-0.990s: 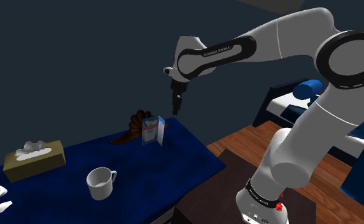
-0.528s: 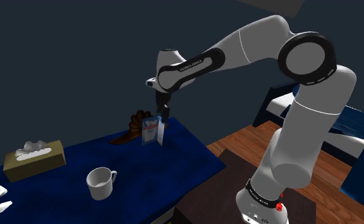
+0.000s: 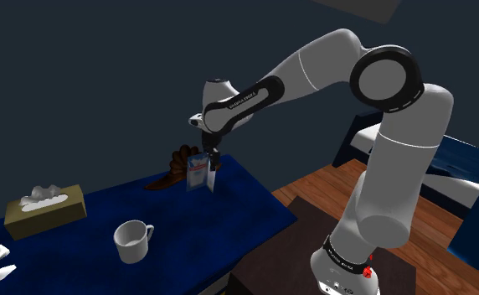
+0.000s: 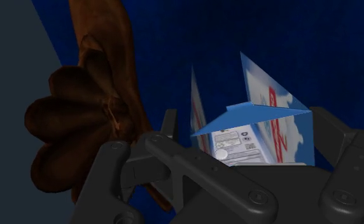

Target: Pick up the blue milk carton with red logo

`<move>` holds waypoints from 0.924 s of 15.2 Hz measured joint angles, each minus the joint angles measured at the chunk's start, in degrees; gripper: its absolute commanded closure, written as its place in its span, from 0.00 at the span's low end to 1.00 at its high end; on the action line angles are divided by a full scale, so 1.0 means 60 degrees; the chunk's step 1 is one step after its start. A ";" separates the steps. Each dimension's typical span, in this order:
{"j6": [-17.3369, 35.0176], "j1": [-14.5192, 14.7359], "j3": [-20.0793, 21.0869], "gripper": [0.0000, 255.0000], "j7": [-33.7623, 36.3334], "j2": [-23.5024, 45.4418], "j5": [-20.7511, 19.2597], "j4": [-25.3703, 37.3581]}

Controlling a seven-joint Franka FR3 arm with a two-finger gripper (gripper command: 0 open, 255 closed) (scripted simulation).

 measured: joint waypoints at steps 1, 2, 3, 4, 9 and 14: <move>0.0039 0.0000 0.0001 1.00 -0.0002 0.0041 0.0004 0.0002; 0.0056 0.0002 0.0003 1.00 0.0002 0.0058 0.0005 0.0008; 0.0061 0.0003 0.0004 1.00 0.0001 0.0060 0.0005 0.0011; 0.0061 0.0003 0.0005 1.00 0.0000 0.0062 0.0006 0.0014; 0.0061 0.0003 0.0005 1.00 -0.0002 0.0065 0.0007 0.0019; -0.0137 0.0010 0.0004 1.00 0.0015 -0.0063 -0.0008 0.0068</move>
